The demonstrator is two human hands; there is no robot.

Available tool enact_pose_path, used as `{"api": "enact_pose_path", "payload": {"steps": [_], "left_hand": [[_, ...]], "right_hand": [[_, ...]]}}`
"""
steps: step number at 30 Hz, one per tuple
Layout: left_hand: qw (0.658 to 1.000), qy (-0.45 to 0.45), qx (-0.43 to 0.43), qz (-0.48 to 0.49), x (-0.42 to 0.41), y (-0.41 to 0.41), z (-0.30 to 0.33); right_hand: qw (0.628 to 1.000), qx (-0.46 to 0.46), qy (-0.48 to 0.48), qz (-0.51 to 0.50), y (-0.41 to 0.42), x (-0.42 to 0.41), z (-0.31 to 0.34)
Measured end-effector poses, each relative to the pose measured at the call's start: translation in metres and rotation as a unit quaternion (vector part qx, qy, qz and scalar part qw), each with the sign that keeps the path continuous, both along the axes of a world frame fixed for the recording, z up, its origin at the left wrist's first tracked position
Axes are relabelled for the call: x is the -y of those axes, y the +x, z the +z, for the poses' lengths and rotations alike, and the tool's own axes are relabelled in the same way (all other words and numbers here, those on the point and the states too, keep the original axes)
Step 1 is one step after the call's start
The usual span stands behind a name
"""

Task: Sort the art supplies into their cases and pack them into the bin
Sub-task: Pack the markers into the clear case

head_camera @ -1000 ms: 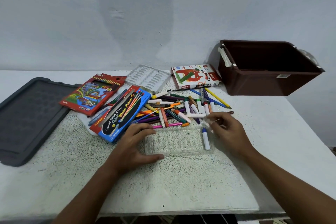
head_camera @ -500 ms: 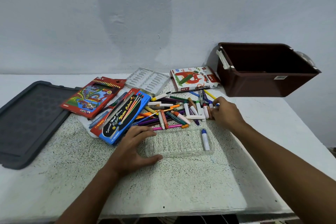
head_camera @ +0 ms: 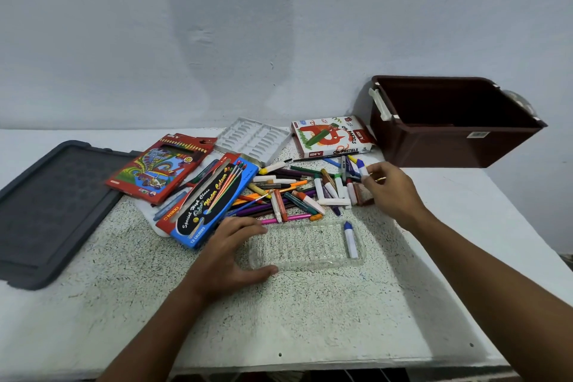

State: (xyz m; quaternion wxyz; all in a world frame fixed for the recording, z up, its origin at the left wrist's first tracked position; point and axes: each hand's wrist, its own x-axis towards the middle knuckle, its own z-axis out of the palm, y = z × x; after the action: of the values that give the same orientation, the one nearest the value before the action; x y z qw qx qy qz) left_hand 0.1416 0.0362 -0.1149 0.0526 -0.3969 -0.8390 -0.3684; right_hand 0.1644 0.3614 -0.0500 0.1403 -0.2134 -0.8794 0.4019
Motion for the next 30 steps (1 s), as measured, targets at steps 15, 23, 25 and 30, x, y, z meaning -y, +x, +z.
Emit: {"api": "enact_pose_path", "payload": {"steps": [15, 23, 25, 30], "left_hand": [[1.000, -0.007, 0.003, 0.005, 0.000, 0.001, 0.000], [1.000, -0.008, 0.010, 0.005, 0.000, 0.001, 0.001], [1.000, -0.007, 0.011, 0.006, 0.000, 0.002, 0.002], [1.000, -0.004, 0.008, 0.003, 0.000, 0.001, 0.002]], "right_hand": [[0.968, 0.069, 0.016, 0.239, 0.053, 0.033, -0.004], [0.948, 0.133, 0.110, 0.268, 0.052, 0.025, -0.011], [0.942, 0.139, 0.125, 0.278, 0.053, 0.024, -0.011], [0.939, 0.134, 0.140, 0.284, 0.051, 0.023, -0.014]]}}
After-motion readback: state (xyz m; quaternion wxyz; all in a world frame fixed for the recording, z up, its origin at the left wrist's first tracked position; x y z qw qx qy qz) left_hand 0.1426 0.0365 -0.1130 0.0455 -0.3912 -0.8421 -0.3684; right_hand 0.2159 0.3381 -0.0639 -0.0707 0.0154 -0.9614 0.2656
